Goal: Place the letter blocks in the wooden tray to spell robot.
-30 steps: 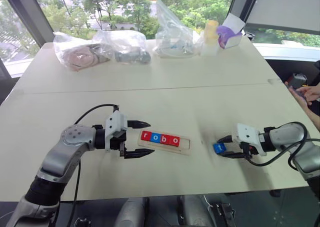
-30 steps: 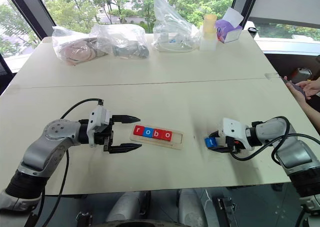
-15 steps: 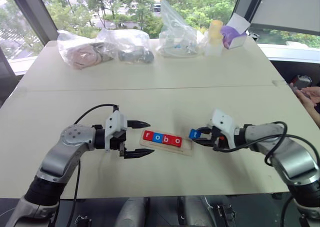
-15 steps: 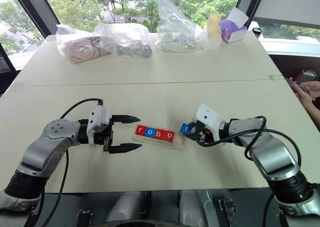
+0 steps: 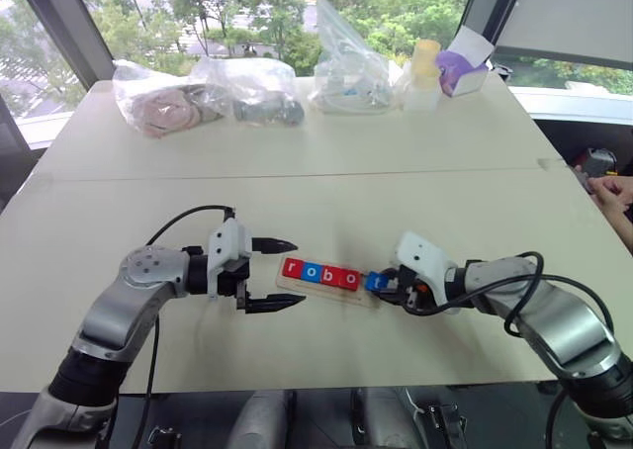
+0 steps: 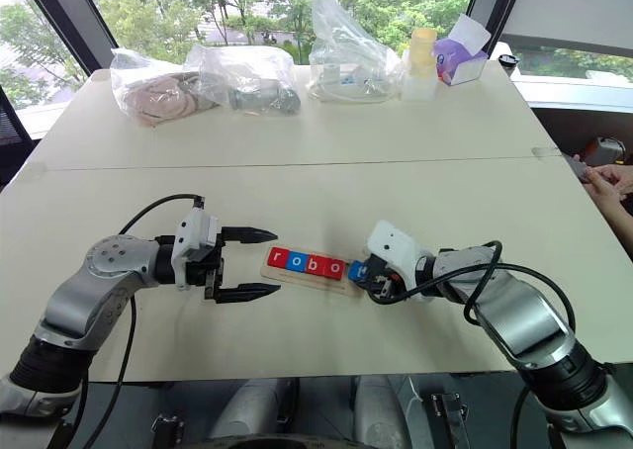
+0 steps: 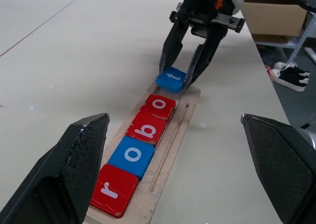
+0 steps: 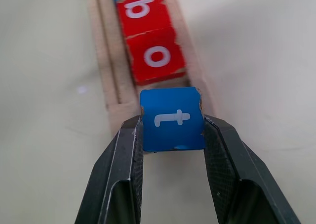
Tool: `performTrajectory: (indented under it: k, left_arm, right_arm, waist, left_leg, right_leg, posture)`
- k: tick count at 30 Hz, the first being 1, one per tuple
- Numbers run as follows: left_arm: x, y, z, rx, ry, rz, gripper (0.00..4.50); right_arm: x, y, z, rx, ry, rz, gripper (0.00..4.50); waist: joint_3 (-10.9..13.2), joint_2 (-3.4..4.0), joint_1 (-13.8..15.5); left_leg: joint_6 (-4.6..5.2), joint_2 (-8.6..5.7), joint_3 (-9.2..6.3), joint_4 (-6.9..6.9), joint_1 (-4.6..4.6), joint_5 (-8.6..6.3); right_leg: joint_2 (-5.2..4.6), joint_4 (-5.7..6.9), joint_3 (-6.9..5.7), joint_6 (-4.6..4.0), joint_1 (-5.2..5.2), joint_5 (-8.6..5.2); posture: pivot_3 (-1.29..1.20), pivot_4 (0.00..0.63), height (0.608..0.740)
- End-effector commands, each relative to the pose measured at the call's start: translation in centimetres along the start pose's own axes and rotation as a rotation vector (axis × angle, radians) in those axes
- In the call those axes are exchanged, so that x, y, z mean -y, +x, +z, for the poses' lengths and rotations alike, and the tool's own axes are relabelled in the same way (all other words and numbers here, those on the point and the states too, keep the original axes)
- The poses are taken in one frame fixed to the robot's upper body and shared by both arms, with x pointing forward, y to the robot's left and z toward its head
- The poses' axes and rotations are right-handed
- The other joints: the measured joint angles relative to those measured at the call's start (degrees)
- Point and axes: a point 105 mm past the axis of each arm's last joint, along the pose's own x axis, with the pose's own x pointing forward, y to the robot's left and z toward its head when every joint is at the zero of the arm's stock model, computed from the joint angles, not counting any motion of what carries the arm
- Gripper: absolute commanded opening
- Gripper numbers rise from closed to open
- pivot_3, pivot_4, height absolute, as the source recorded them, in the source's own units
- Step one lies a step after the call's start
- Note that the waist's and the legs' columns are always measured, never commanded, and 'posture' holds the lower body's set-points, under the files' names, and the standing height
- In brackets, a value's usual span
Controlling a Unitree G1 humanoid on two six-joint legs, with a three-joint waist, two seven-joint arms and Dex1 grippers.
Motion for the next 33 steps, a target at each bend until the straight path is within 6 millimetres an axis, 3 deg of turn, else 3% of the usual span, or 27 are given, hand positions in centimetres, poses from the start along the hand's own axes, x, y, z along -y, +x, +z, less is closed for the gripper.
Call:
performTrajectory:
  k: [1, 23, 30, 33]
  left_arm:
    - [0.29, -0.14, 1.16, 0.028, 0.035, -0.009, 4.50]
    - [0.24, -0.39, 1.30, 0.019, 0.042, -0.018, 4.50]
    - [0.27, -0.41, 1.21, 0.017, 0.041, -0.013, 4.50]
    - [0.27, -0.41, 1.20, 0.017, 0.041, -0.011, 4.50]
  right_arm:
    - [0.05, -0.28, 0.89, 0.019, -0.050, -0.003, 1.13]
    - [0.06, 0.48, 1.08, 0.012, -0.065, 0.016, 1.13]
    - [-0.05, 0.60, 1.40, 0.017, -0.073, 0.027, 4.45]
    - [0.09, 0.56, 1.53, 0.019, -0.078, 0.022, 4.45]
  waist:
    - [0.00, 0.00, -0.01]
    - [0.00, 0.00, -0.05]
    - [0.00, 0.00, -0.05]
    - [0.00, 0.00, -0.06]
  left_leg:
    - [0.00, 0.00, 0.00, 0.00, 0.00, 0.00]
    - [0.00, 0.00, 0.00, 0.00, 0.00, 0.00]
    - [0.00, 0.00, 0.00, 0.00, 0.00, 0.00]
    - [0.00, 0.00, 0.00, 0.00, 0.00, 0.00]
  right_leg:
    - [0.01, 0.00, 0.00, 0.00, 0.00, 0.00]
    - [0.01, 0.01, 0.00, 0.00, 0.00, 0.00]
    - [0.02, 0.01, 0.00, 0.00, 0.00, 0.00]
    - [0.02, 0.01, 0.00, 0.00, -0.01, 0.00]
  posture:
    - [0.00, 0.150, 0.740]
    - [0.00, 0.150, 0.740]
    - [0.00, 0.150, 0.740]
    - [0.00, 0.150, 0.740]
